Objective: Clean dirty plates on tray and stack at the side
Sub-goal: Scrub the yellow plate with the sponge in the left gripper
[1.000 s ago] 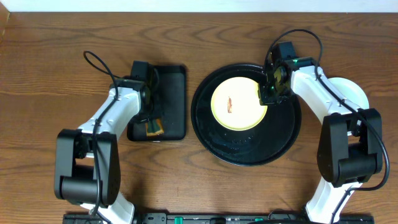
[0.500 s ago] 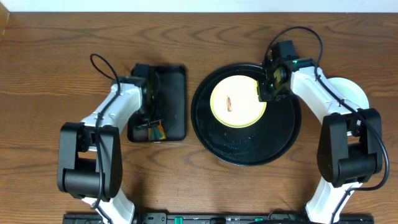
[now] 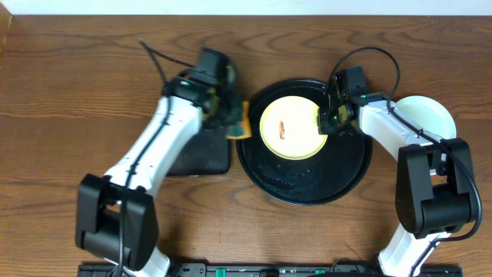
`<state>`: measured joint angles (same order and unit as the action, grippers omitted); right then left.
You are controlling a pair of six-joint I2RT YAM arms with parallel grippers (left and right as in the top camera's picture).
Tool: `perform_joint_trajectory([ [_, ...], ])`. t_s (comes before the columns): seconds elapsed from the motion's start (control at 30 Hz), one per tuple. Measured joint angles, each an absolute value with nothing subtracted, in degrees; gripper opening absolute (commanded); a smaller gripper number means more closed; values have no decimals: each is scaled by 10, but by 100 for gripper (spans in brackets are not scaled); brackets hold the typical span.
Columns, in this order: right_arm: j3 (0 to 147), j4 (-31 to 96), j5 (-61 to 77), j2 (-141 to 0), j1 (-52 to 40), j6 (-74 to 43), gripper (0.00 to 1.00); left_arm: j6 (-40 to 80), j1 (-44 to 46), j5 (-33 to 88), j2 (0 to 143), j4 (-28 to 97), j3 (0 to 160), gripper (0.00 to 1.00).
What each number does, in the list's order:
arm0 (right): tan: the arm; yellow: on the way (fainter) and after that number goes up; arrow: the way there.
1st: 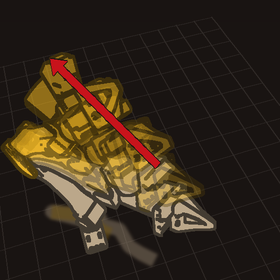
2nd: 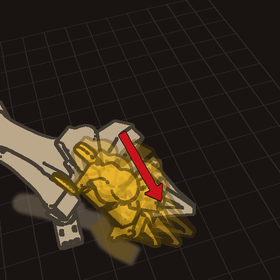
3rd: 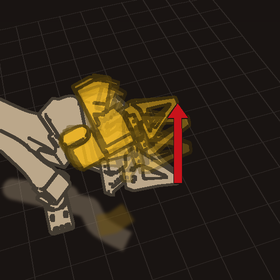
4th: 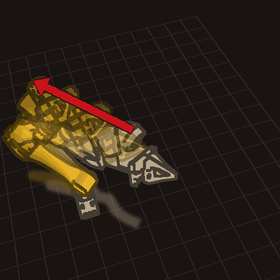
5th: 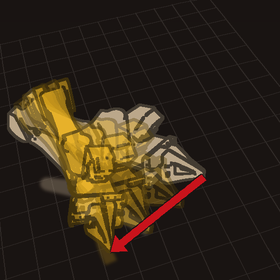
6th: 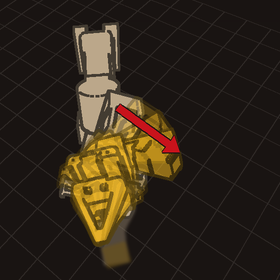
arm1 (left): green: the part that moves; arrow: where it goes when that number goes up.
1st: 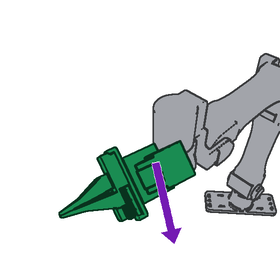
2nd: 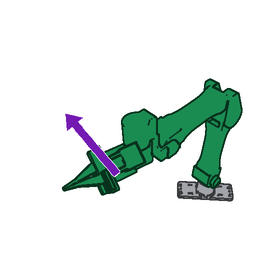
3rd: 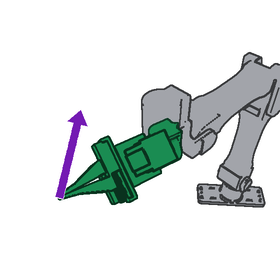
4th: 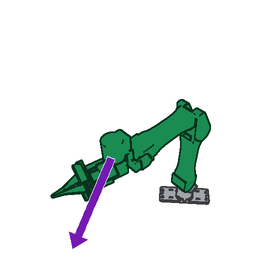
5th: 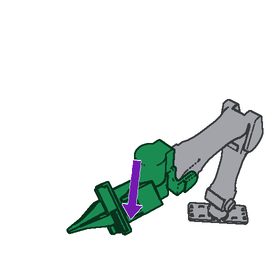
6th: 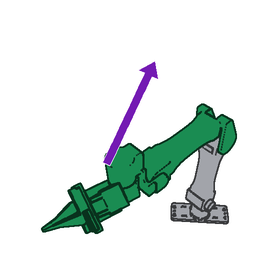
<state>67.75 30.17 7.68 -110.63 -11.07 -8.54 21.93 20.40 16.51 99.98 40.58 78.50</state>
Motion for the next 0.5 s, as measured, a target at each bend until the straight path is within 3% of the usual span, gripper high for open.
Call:
perform_joint_trajectory([
  [0.27,677,303,77,-1106,-111,-86,1,289,317,177,1058,262,785,7],
  [0.5,677,306,77,-1106,-111,-86,1,336,342,182,1147,172,785,7],
])
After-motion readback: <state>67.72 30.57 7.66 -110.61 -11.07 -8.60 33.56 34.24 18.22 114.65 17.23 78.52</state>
